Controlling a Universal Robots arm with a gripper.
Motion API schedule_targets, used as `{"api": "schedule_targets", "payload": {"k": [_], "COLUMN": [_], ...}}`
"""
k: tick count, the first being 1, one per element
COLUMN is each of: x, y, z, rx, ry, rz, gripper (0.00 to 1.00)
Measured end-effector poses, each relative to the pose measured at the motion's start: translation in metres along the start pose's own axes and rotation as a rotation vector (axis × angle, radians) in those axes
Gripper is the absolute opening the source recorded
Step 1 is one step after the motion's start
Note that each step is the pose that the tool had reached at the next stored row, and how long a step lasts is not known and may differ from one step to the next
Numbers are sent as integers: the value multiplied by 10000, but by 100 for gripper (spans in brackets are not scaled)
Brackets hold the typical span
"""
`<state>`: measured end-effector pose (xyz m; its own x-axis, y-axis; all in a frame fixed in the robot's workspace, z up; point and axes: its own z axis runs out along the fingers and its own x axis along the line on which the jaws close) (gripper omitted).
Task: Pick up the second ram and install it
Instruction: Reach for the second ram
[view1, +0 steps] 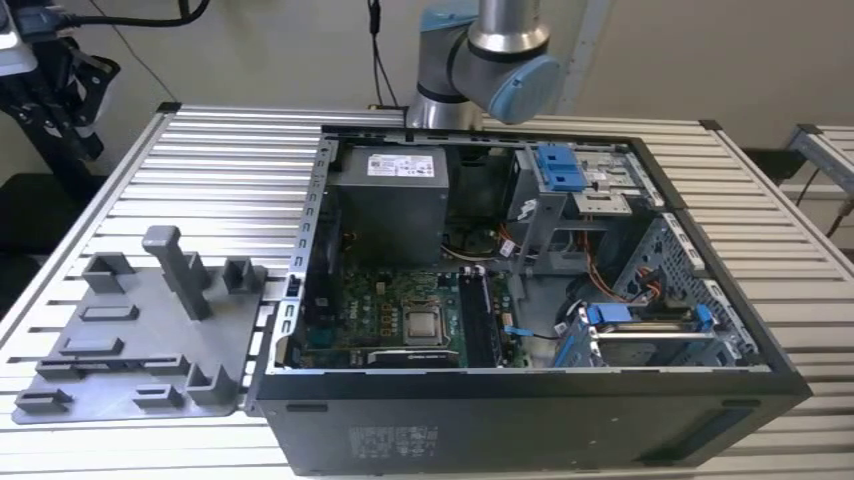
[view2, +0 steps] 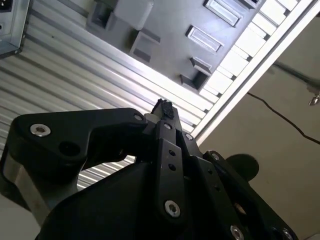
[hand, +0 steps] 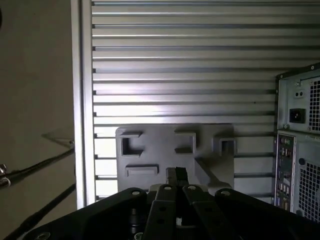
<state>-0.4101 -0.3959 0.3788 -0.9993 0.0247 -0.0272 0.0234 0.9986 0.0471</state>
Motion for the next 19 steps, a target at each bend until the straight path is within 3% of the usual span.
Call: {"api": "schedule_targets", "payload": {"k": [4, 8, 11, 19], "x": [23, 63, 68, 63], "y": [-10, -76, -148, -413], "z": [8, 15, 28, 59], "rx": [0, 0, 0, 1], "ry": [0, 0, -1, 14], "rz": [0, 2, 1, -1], "gripper": [11, 11, 11, 11]}}
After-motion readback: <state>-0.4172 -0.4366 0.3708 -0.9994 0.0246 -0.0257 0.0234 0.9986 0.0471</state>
